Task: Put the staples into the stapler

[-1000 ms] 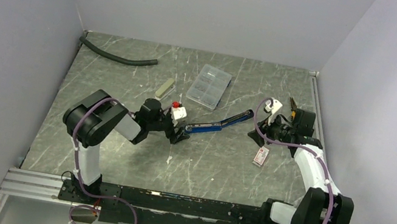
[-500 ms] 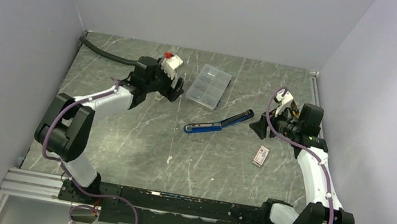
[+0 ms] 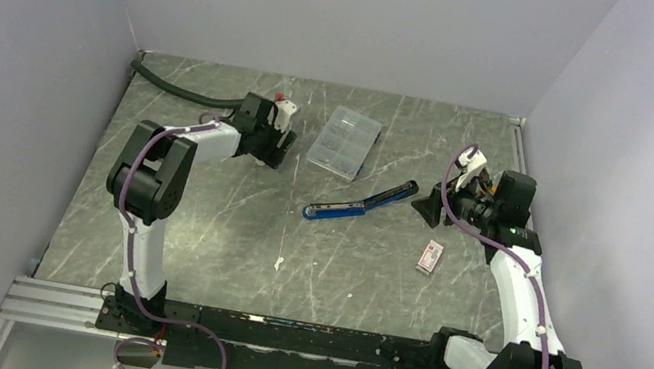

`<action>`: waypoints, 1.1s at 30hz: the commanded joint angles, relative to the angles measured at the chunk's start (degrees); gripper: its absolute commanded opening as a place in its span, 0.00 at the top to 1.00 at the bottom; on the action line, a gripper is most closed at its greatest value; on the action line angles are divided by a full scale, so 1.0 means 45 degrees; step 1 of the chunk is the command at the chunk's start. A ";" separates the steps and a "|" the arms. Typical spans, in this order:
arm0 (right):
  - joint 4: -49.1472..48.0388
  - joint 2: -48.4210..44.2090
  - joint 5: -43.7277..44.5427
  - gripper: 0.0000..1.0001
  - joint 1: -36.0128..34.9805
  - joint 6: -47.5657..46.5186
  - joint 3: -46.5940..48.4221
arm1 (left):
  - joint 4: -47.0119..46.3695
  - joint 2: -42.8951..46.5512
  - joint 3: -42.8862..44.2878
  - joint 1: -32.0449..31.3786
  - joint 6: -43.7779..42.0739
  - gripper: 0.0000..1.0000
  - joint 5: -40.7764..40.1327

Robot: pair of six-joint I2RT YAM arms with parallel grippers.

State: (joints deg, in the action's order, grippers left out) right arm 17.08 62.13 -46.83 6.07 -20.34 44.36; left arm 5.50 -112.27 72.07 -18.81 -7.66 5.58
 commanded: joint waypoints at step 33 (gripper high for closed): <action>0.0046 0.0035 -0.1562 0.34 -0.0727 -0.1009 0.0414 | -0.0004 0.1762 0.0177 0.0213 -0.1614 0.97 0.3604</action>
State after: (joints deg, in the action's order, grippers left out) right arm 18.02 63.13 -50.33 5.43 -22.39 44.36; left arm 4.58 -113.71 74.83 -18.17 -9.34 11.25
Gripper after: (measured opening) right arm 0.648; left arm 0.334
